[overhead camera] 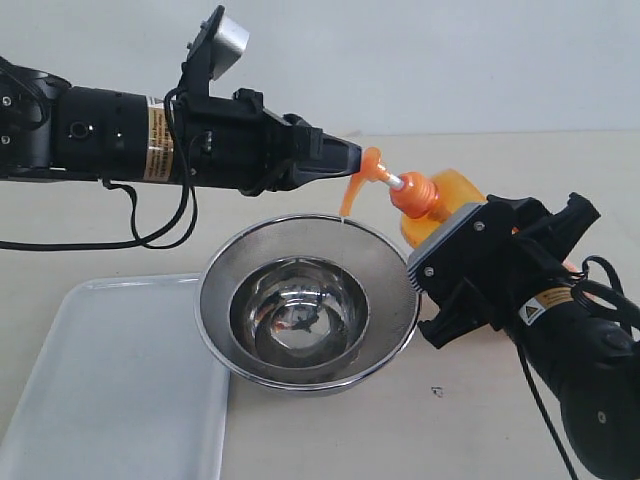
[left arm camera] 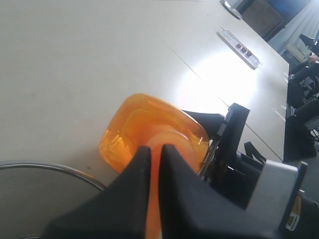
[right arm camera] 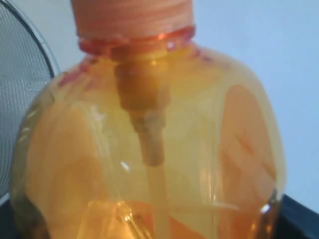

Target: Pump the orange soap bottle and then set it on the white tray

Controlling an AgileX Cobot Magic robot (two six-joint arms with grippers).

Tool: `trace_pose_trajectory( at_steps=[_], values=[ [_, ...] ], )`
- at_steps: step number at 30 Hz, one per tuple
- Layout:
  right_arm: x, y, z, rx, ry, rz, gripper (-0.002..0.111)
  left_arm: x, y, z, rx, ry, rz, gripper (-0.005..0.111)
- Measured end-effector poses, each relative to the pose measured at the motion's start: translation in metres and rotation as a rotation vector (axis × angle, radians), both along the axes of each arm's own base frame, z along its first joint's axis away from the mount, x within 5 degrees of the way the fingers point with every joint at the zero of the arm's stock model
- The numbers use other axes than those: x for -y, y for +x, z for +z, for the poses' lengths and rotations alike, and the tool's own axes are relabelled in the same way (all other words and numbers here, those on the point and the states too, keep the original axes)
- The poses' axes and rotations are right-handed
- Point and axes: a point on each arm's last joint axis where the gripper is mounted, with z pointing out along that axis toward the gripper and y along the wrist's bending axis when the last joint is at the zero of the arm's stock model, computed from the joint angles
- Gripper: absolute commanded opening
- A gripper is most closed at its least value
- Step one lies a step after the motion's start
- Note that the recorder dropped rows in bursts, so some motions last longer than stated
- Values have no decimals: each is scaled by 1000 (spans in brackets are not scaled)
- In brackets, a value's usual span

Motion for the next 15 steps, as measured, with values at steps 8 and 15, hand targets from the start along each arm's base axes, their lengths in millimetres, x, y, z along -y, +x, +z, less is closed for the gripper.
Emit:
trace_pose_trajectory(
  at_steps=[8,15],
  values=[
    [0,0,0,0,8,-5,0,2,0,0,12,-7,10,5],
    [0,0,0,1,11,-10,0,3,0,0,22,-5,10,5]
  ],
)
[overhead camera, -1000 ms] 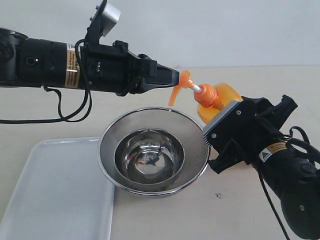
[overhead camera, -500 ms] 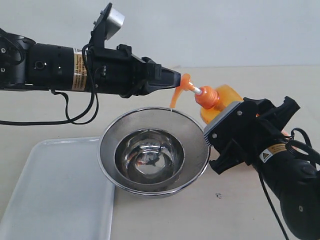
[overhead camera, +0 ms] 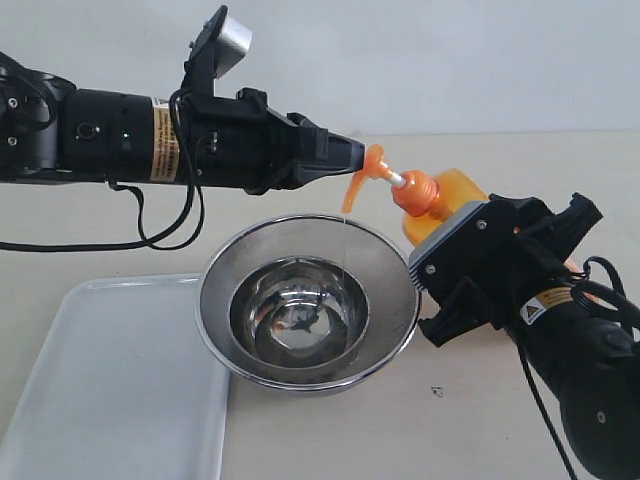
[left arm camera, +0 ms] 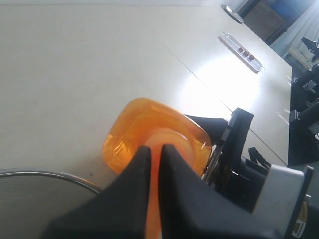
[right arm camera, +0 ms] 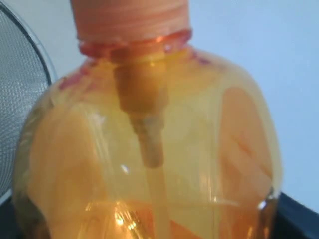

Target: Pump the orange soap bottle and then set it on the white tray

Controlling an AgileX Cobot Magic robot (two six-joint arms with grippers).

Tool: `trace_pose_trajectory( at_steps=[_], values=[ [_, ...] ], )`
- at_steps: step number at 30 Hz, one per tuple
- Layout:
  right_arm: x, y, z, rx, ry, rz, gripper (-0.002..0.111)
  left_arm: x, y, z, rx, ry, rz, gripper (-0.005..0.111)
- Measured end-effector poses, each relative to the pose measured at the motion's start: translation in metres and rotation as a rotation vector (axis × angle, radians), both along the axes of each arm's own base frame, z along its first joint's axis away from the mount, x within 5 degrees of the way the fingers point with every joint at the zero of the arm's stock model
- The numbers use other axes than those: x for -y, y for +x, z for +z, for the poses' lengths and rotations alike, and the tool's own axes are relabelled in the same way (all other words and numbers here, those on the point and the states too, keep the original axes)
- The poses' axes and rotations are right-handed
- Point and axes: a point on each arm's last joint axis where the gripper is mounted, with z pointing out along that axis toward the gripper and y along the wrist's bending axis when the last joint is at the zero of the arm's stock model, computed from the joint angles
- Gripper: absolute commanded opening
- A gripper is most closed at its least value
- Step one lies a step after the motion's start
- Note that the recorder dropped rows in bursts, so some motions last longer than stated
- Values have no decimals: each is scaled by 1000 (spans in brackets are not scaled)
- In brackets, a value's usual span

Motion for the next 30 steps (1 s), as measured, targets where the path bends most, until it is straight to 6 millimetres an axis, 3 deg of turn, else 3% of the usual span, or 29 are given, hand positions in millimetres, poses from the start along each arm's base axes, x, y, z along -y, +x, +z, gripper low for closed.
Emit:
trace_pose_trajectory(
  at_steps=[6,14,22,26,30],
  values=[
    [0,0,0,1,2,-3,0,0,0,1,3,2,5,5],
    [-4,-3,2,12,52,2,0,-8,-4,20,71,21,19,5],
    [-8,-2,5,22,120,0,0,-38,-10,48,137,49,62,5],
    [-5,-1,6,25,145,-42,0,-59,-23,61,170,51,128,5],
    [0,0,7,31,193,-102,0,-80,-42,62,200,81,218,5]
  ],
)
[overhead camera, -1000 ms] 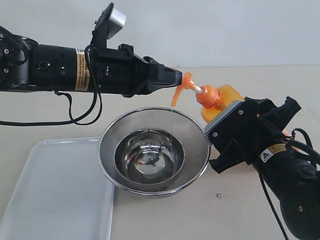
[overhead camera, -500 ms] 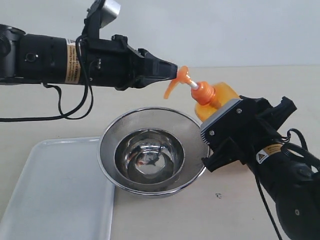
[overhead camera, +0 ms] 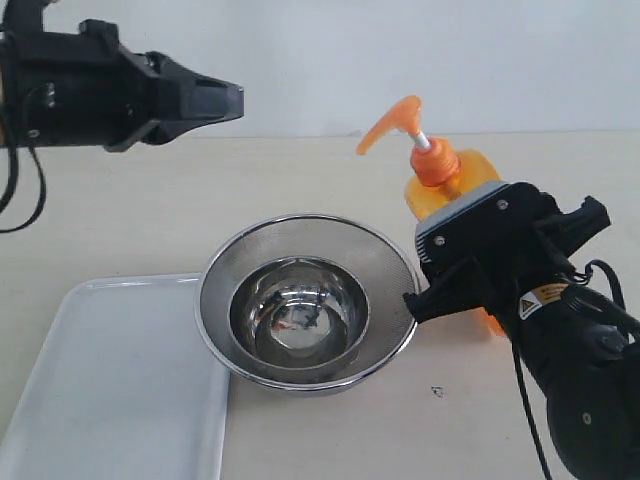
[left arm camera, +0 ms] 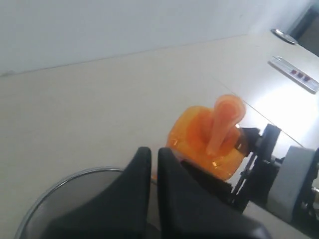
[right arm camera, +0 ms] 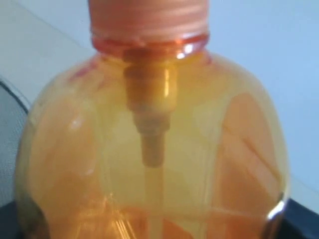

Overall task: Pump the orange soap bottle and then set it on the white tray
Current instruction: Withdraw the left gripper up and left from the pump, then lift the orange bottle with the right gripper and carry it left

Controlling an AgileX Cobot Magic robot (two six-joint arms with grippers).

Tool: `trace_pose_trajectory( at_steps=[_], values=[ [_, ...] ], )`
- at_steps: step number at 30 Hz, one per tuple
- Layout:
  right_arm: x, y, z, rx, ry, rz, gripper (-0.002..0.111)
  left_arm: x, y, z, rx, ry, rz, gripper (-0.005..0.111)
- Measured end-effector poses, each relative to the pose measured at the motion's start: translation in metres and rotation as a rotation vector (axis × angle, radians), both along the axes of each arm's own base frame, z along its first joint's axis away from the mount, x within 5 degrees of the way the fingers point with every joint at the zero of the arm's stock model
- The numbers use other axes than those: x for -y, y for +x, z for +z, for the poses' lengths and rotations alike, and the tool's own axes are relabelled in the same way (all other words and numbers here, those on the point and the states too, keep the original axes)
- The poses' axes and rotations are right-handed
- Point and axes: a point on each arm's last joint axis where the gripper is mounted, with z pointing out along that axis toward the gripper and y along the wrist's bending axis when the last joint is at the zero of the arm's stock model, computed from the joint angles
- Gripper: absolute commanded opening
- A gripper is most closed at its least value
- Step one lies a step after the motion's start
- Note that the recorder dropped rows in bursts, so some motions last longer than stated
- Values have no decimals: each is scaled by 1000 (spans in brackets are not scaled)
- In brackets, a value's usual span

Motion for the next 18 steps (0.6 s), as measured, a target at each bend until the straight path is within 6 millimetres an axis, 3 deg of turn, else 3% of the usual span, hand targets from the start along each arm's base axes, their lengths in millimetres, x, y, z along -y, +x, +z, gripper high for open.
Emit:
trace_pose_trajectory(
  at_steps=[7,15,18],
  values=[
    [7,1,2,-1,128,-107,0,-27,-55,-21,104,-77,126,5],
    [15,2,2,-4,272,-212,0,-64,-123,-78,264,-192,307,5],
    [17,2,2,-7,324,-249,0,-76,-134,-87,321,-197,403,5]
  ],
)
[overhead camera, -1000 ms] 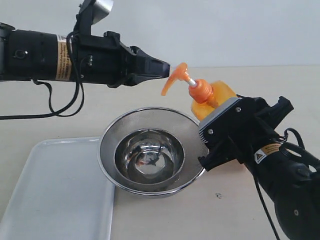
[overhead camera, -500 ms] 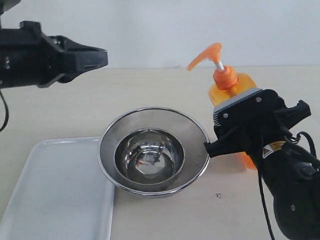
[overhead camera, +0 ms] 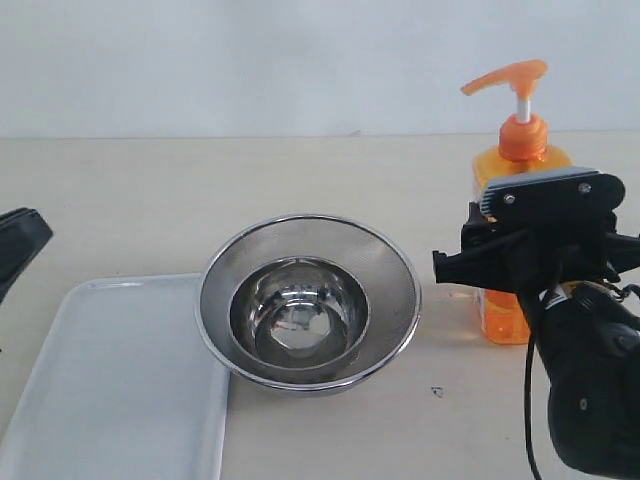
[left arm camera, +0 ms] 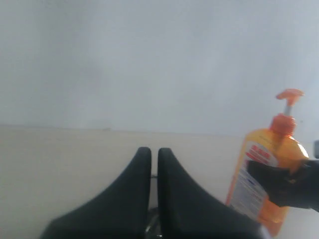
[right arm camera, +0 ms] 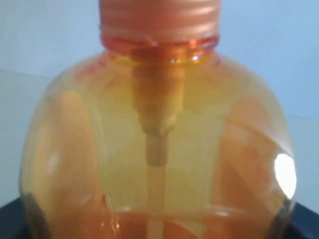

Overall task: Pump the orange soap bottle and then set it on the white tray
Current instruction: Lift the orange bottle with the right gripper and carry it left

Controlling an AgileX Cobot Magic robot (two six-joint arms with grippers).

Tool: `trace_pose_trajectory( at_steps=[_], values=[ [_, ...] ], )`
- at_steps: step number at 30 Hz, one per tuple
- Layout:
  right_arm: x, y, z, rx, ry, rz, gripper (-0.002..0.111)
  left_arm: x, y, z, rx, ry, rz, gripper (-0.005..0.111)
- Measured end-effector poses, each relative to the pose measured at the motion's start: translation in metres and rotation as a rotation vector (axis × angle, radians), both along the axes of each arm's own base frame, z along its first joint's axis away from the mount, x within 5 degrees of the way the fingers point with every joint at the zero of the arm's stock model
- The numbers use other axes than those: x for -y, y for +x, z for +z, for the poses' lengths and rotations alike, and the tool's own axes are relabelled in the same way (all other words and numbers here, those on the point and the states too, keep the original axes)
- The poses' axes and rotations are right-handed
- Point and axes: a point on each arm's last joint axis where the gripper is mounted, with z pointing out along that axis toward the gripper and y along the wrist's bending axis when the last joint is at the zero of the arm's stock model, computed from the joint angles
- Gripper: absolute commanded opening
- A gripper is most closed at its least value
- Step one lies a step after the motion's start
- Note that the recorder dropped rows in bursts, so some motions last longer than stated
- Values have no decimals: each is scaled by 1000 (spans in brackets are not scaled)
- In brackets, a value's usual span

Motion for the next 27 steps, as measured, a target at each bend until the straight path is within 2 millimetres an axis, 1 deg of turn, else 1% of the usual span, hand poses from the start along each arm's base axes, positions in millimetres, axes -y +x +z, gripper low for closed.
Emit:
trace_pose_trajectory(
  at_steps=[5,9,14,17,21,25,27],
  values=[
    [1,0,0,-3,66,-23,0,-6,-3,1,26,17,53,5],
    [1,0,1,1,74,-26,0,-9,-2,2,20,-4,92,5],
    [2,-2,11,-4,76,-14,0,-18,1,-1,-24,-19,196,5],
    [5,-5,27,38,74,-4,0,-22,2,-3,-49,-30,242,5],
    [10,-10,53,116,89,3,0,-26,3,-5,-74,-24,280,5],
    [16,-19,76,175,104,20,0,-32,4,-8,-98,-27,345,5],
    [14,-25,86,202,95,44,0,-34,4,-9,-115,-31,374,5]
  ],
)
